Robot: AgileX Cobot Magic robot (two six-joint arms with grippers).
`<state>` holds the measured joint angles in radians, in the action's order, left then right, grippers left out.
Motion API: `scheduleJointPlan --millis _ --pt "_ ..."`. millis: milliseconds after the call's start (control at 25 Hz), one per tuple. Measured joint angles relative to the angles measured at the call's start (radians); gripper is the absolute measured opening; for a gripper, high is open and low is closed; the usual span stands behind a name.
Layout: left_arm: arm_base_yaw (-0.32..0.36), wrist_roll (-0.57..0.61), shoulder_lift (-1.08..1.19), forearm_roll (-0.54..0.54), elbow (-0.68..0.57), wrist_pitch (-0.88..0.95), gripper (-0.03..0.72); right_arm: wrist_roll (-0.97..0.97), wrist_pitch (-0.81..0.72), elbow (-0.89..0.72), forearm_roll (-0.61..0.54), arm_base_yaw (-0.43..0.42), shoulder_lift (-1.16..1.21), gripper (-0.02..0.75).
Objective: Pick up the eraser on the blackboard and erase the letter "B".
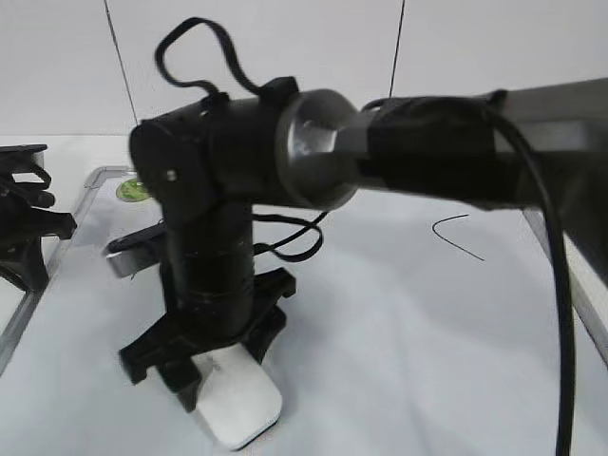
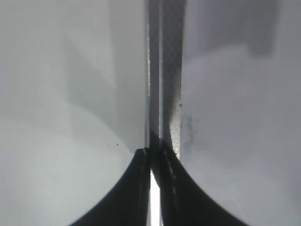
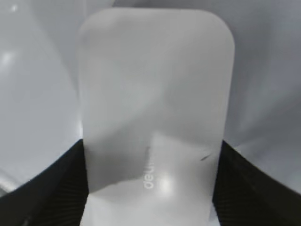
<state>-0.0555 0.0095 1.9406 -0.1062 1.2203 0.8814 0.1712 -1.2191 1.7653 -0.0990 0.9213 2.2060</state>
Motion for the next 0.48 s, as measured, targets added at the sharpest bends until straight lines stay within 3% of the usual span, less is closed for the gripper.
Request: scheduleJointPlan --millis 240,480 --pt "0.0 0.0 0.0 0.0 0.0 -0.002 0.024 0.003 0.0 0.004 0.003 -0.19 0.001 0.543" --pt "0.0 0.0 0.0 0.0 0.0 -0.002 0.025 0.003 0.002 0.004 0.003 -0.263 -0.006 0.543"
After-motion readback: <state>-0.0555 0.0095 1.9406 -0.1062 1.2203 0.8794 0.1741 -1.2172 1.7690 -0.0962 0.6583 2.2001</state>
